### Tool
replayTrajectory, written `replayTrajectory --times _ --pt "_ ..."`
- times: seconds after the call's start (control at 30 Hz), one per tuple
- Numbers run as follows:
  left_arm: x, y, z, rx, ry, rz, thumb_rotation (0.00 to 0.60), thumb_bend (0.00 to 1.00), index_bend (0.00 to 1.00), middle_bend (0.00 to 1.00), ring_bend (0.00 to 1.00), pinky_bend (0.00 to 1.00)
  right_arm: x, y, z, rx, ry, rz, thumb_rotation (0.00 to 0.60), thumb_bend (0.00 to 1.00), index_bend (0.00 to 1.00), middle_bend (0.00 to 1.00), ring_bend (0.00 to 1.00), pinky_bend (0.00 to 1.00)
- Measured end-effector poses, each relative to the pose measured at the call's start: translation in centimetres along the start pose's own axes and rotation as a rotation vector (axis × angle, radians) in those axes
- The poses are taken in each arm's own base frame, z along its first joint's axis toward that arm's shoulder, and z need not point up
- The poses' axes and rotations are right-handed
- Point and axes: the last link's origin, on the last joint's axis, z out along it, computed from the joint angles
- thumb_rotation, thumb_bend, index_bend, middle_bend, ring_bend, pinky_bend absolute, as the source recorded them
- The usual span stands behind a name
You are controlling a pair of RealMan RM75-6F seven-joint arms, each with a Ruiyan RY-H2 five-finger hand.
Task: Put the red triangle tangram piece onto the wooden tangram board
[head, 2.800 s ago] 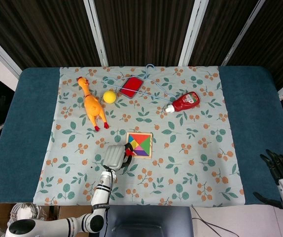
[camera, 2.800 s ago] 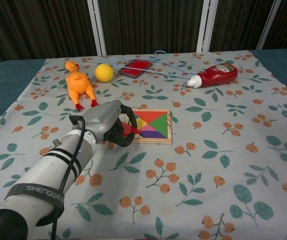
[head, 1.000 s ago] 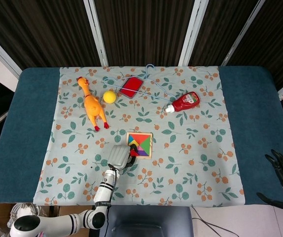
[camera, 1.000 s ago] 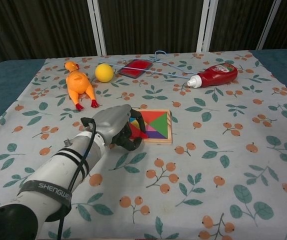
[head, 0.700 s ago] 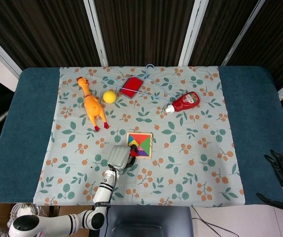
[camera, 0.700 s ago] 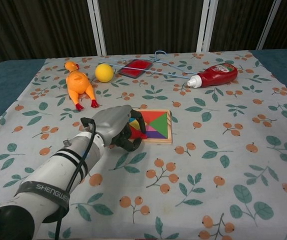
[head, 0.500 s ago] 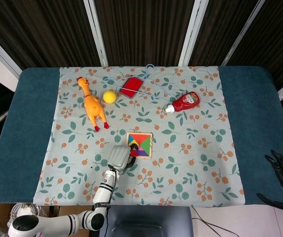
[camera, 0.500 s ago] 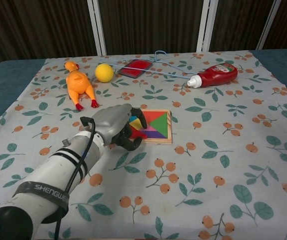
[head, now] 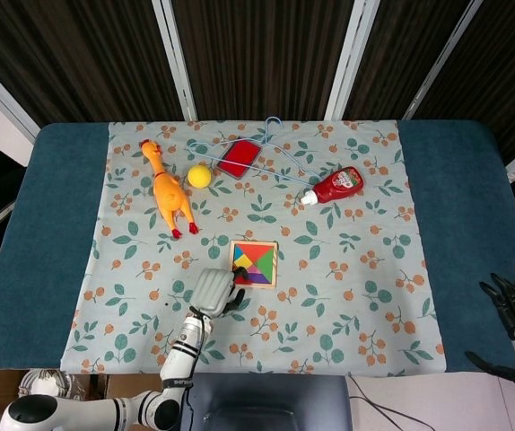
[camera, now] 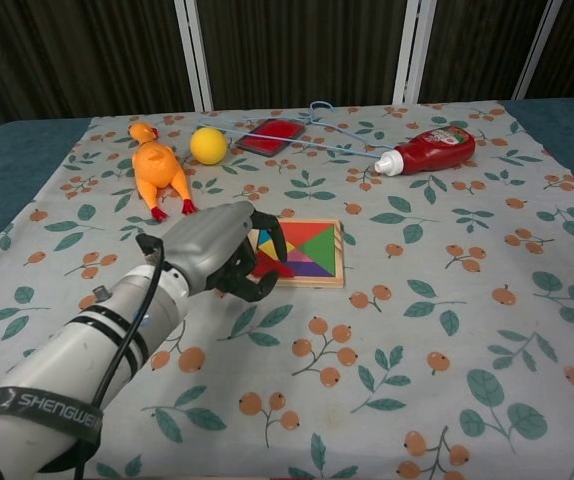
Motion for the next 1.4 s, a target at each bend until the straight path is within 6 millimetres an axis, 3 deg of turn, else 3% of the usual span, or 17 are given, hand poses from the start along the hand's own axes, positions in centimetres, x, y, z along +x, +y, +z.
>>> replayTrajectory --times 0.2,0.87,1.1,1.27,1.33,1.37,1.4 --pt "-0.6 -0.4 -1.0 -0.009 -0.024 0.003 0.6 0.43 0.45 1.0 1.0 1.0 -0.2 -0.1 0.1 0.004 -0.006 -0.002 0.6 0.2 0.0 0.0 0.0 0.0" --pt "-1.0 -1.7 -0.1 0.041 -0.029 0.023 0.6 0.43 0.43 1.0 1.0 1.0 -0.1 -0.1 0.1 0.0 -0.005 -0.002 0.6 0.2 0.0 0.0 0.0 0.0" --pt "-0.5 -1.4 -0.4 0.024 -0.017 0.002 0.6 0.43 0.42 1.0 1.0 1.0 -0.1 -0.1 0.1 -0.002 -0.003 -0.005 0.6 0.2 0.0 0.0 0.0 0.0" --pt "0.9 -0.8 -1.8 -0.038 0.015 -0.012 0.6 0.43 0.34 1.0 1.0 1.0 0.1 0.1 0.0 -0.005 0.004 -0.003 0.6 0.2 0.0 0.0 0.0 0.0" --pt "1.9 -1.3 -3.0 -0.068 0.044 -0.001 0.6 0.43 0.3 0.94 0.93 0.97 0.1 0.1 0.0 -0.005 0.005 -0.004 0.6 0.2 0.0 0.0 0.0 0.0" --pt "2.3 -1.8 -3.7 -0.081 0.057 0.012 0.6 0.43 0.28 0.86 0.83 0.89 0.1 0.1 0.0 -0.005 0.004 -0.006 0.6 0.2 0.0 0.0 0.0 0.0" --pt "2.7 -2.4 -4.3 -0.094 0.065 0.029 0.6 0.43 0.24 0.71 0.66 0.75 0.0 0.1 0.0 -0.004 0.001 -0.007 0.6 0.2 0.0 0.0 0.0 0.0"
